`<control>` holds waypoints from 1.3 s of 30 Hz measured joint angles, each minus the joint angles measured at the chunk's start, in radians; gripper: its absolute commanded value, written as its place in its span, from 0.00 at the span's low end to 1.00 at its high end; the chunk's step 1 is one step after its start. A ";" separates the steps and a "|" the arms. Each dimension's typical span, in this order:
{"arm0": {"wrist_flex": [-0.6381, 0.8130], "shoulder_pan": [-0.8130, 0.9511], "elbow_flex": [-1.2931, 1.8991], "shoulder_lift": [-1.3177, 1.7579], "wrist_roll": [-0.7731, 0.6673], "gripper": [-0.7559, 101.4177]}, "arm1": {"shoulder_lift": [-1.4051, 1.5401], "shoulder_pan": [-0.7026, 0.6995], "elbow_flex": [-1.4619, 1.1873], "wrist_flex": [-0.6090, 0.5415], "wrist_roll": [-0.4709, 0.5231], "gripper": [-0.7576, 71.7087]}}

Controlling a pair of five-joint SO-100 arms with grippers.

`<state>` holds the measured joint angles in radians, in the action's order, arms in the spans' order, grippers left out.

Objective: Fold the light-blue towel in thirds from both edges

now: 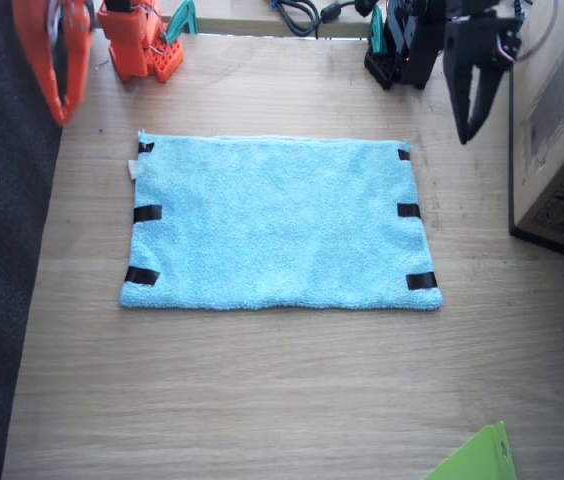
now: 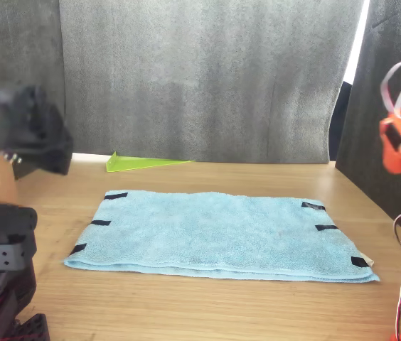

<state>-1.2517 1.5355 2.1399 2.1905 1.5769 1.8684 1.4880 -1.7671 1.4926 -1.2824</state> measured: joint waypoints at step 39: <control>-0.158 -0.163 -0.225 -0.379 0.058 0.24 | -0.451 0.133 0.092 0.018 -0.021 0.35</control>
<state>-1.4097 1.3729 1.9144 1.8116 1.6352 1.4174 1.6214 -1.6751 1.5110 -1.3039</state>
